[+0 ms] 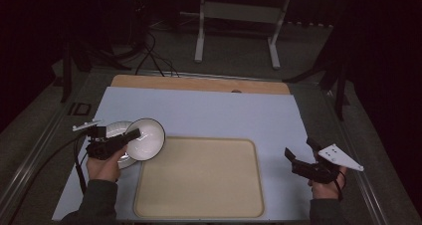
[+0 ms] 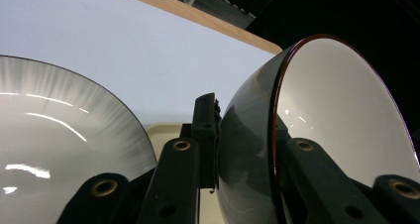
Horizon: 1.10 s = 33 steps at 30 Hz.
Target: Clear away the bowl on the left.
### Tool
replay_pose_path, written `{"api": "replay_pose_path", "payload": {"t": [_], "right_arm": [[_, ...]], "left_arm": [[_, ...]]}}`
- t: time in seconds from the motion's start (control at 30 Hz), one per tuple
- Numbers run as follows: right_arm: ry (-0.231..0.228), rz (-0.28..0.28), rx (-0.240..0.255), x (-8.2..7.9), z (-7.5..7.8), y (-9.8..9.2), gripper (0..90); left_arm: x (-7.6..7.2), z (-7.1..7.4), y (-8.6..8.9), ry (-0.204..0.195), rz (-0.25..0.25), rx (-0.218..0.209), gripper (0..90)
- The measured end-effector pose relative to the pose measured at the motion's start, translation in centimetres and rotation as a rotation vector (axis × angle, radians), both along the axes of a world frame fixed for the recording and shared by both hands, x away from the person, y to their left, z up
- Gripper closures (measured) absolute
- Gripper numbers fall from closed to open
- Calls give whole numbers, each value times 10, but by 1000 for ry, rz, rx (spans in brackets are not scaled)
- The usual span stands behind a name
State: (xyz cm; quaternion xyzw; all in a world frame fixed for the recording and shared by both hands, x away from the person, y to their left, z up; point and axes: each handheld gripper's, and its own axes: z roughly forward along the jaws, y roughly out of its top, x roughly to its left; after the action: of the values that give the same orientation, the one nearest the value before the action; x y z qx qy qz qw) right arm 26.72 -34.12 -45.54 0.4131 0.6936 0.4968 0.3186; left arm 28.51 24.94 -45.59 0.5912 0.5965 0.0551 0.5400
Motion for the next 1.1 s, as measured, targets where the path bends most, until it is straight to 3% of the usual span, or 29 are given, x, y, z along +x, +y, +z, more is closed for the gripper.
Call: {"api": "replay_pose_path", "payload": {"t": [1.1], "right_arm": [[1, 2, 0, 0, 0, 0, 116]], "left_arm": [[3, -6, -33, 15, -74, 52, 771]]}}
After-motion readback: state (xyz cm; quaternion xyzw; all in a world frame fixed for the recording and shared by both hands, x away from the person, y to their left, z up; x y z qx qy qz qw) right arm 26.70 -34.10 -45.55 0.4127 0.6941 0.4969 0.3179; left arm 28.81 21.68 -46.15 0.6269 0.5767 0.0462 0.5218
